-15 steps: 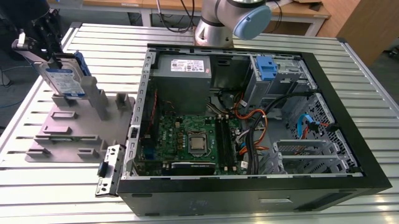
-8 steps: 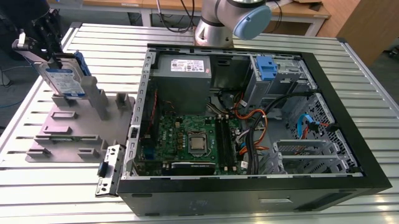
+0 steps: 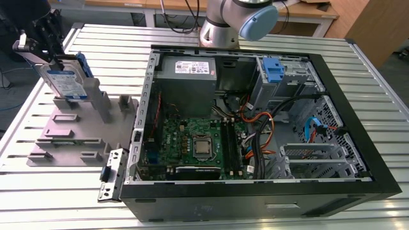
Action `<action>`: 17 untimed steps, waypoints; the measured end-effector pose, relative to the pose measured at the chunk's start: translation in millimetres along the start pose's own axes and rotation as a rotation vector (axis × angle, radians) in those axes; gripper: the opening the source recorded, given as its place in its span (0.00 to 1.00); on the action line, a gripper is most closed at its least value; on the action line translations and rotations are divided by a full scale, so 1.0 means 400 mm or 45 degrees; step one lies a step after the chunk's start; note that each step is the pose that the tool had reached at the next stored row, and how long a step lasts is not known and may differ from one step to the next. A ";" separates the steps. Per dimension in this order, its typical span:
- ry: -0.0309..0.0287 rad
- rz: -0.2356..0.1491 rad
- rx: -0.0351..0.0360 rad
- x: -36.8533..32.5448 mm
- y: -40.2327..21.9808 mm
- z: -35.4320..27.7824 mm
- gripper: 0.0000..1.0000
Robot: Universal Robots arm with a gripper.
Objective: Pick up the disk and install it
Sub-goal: 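Pick up the disk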
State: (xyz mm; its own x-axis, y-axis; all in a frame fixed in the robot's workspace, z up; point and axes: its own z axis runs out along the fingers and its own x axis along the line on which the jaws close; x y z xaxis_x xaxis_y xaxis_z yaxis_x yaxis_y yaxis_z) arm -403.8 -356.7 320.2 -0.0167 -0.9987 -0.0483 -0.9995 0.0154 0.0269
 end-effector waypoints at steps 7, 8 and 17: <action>0.0002 -0.005 -0.0003 0.000 0.000 0.000 0.35; 0.0001 -0.005 -0.0002 0.000 0.000 0.000 0.35; 0.0000 0.000 0.0000 0.000 0.000 -0.002 0.35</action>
State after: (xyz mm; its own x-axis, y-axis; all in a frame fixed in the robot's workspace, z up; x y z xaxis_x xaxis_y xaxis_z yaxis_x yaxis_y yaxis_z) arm -403.7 -356.7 321.0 -0.0170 -0.9987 -0.0483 -0.9995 0.0157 0.0269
